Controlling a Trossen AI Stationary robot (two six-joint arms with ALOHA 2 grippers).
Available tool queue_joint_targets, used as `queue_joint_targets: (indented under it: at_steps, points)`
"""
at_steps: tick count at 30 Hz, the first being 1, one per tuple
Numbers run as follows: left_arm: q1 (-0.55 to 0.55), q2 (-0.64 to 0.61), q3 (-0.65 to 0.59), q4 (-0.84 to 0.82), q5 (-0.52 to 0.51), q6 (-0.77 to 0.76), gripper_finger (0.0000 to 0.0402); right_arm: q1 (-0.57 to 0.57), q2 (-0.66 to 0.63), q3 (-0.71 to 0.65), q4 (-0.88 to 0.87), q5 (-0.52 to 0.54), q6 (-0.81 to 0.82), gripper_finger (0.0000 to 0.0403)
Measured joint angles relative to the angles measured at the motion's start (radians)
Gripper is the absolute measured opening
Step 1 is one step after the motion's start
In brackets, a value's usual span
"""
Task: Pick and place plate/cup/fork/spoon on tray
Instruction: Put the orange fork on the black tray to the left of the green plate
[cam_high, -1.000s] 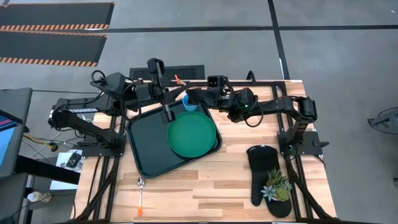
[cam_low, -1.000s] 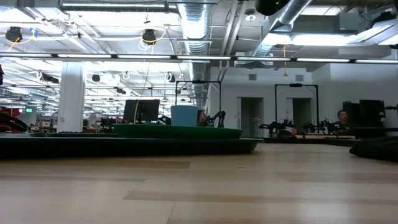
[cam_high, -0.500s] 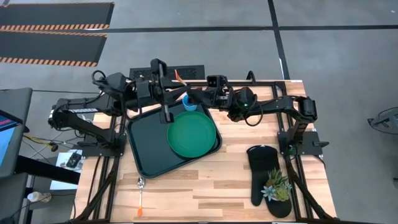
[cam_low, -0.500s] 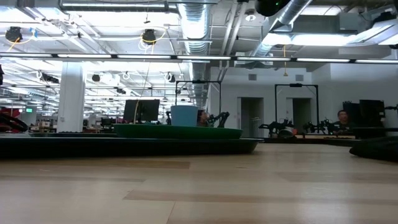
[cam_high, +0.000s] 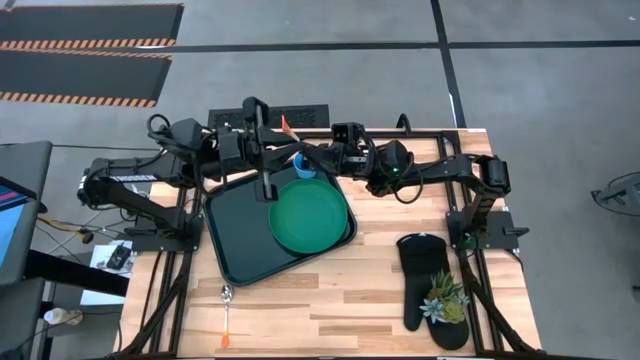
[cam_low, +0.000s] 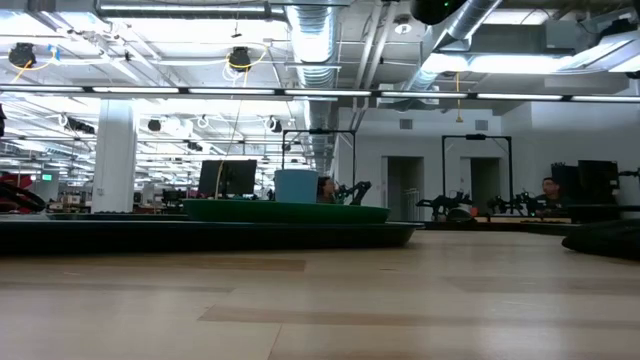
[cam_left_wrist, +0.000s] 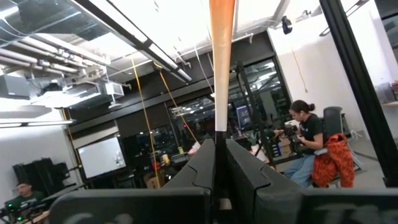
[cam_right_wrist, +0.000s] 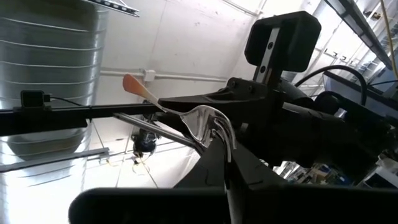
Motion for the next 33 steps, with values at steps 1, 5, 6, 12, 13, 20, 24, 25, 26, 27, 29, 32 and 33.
queue_joint_targets:
  at_steps: [1, 5, 6, 12, 13, 20, 24, 25, 26, 27, 29, 32, 33]
  points:
    - [-0.001, 0.000, 0.000, -0.001, 0.000, -0.002, 0.0007, 0.000, 0.000, 0.000, -0.004, 0.000, 0.000, 0.0009]
    - [-0.002, -0.001, 0.001, -0.016, -0.002, -0.030, 0.0013, 0.000, 0.000, 0.000, -0.007, -0.004, -0.007, 0.0005]
    - [-0.003, -0.001, 0.002, -0.024, -0.010, -0.048, 0.0018, 0.000, 0.000, 0.000, -0.008, -0.005, -0.014, 0.0004]
    - [-0.009, -0.003, 0.005, -0.097, -0.030, -0.082, 0.0077, -0.009, -0.012, -0.003, -0.016, -0.037, -0.038, 0.0002]
    - [-0.013, -0.003, 0.005, -0.106, -0.031, -0.082, 0.0091, -0.012, -0.013, -0.003, -0.013, -0.044, -0.036, 0.0002]
    - [-0.040, -0.020, -0.002, -0.265, -0.110, -0.128, 0.0187, -0.054, -0.073, 0.000, -0.018, -0.076, -0.037, 0.0001]
    - [-0.040, -0.077, 0.000, -0.447, -0.140, -0.236, 0.0218, -0.122, -0.137, 0.000, -0.127, -0.128, -0.083, 0.0001]
    - [-0.039, -0.090, 0.000, -0.495, -0.142, -0.270, 0.0221, -0.139, -0.159, 0.000, -0.181, -0.148, -0.104, 0.0001]
    - [-0.039, -0.101, -0.001, -0.546, -0.146, -0.305, 0.0224, -0.156, -0.182, 0.000, -0.246, -0.163, -0.134, 0.0001]
    - [-0.039, -0.111, -0.001, -0.590, -0.147, -0.339, 0.0225, -0.177, -0.211, 0.000, -0.331, -0.186, -0.169, 0.0001]
    - [-0.041, -0.143, -0.001, -0.682, -0.156, -0.410, 0.0225, -0.217, -0.265, 0.000, -0.527, -0.216, -0.260, 0.0001]
    - [-0.040, -0.209, 0.000, -0.822, -0.167, -0.509, 0.0222, -0.273, -0.328, 0.001, -0.859, -0.224, -0.459, 0.0001]
    - [-0.040, -0.230, 0.000, -0.872, -0.179, -0.543, 0.0220, -0.292, -0.342, 0.001, -0.956, -0.223, -0.516, 0.0001]
